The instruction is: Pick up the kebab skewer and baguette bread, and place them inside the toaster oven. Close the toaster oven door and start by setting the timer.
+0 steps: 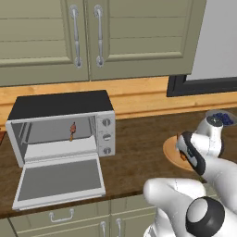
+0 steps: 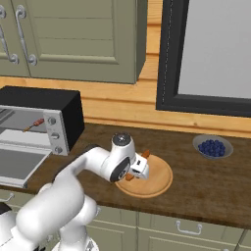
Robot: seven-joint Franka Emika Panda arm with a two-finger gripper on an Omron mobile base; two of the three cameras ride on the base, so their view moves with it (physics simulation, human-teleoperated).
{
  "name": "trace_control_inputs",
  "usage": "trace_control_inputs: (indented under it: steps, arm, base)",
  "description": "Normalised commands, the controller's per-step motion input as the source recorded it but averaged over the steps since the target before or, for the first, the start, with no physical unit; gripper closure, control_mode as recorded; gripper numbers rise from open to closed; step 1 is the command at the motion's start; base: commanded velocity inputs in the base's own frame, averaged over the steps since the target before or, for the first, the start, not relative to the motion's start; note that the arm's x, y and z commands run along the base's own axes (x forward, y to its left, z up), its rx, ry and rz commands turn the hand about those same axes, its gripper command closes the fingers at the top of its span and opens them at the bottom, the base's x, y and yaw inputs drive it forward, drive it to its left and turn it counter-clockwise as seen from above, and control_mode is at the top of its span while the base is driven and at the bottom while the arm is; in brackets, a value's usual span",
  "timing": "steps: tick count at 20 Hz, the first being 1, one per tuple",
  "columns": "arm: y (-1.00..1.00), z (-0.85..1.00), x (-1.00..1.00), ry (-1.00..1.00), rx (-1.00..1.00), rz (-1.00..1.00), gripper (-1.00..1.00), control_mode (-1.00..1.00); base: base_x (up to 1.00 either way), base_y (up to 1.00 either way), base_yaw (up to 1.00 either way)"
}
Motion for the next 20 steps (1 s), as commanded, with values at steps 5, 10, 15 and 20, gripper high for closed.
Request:
trace_control_inputs:
  steps: [5, 10, 15, 20]
  arm:
    - [0.00, -0.29, 0.34, 0.00, 0.00, 0.00, -1.00, -1.00]
    - [0.00, -0.19, 0.21, 0.00, 0.00, 0.00, -1.00, -1.00]
    - [0.00, -0.17, 0.03, -0.01, 0.00, 0.00, -1.00, -1.00]
    - [0.00, -0.19, 0.00, -0.06, 0.00, 0.00, -1.00, -1.00]
  base:
    - [0.00, 0.00, 0.00]
    - [0.00, 0.00, 0.00]
    - [0.00, 0.00, 0.00]
    - [0.00, 0.00, 0.00]
